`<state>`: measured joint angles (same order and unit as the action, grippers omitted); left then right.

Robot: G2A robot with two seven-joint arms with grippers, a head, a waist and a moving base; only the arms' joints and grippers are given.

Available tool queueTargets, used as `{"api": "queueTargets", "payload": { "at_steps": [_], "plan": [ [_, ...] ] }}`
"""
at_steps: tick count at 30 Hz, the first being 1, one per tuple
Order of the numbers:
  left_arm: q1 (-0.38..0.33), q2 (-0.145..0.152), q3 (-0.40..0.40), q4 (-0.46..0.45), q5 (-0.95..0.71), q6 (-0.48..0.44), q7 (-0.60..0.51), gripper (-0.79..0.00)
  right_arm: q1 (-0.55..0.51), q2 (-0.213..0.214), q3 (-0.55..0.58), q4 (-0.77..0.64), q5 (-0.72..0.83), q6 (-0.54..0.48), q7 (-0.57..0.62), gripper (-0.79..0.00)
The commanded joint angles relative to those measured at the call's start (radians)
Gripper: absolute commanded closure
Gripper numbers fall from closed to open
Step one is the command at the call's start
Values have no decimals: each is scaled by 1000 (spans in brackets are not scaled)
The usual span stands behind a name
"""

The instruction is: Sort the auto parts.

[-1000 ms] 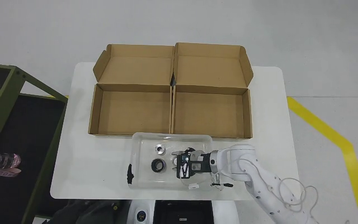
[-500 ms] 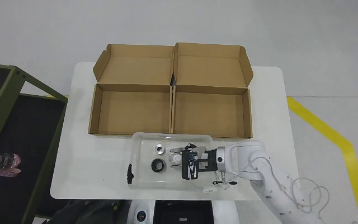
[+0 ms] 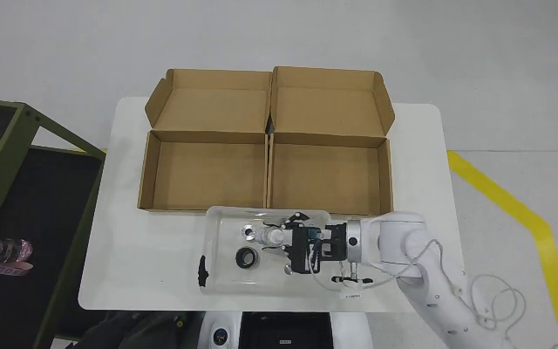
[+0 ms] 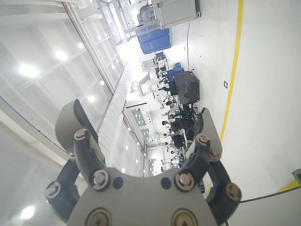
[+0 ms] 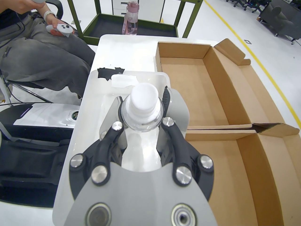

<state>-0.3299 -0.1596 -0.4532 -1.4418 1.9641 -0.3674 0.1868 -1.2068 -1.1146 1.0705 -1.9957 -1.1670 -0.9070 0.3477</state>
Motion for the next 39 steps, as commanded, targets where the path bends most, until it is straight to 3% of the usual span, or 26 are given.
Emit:
{"api": "queueTargets", "payload": {
  "at_steps": [1,20,39],
  "plan": [
    [0,0,0,0,0,0,0,-785,10,2,13,6,13,-2,-4,0],
    [0,0,0,0,0,0,0,-785,95,11,106,145,153,59,-46,0],
    [0,0,0,0,0,0,0,-785,290,-17,-11,398,124,121,-11,0]
  ]
}}
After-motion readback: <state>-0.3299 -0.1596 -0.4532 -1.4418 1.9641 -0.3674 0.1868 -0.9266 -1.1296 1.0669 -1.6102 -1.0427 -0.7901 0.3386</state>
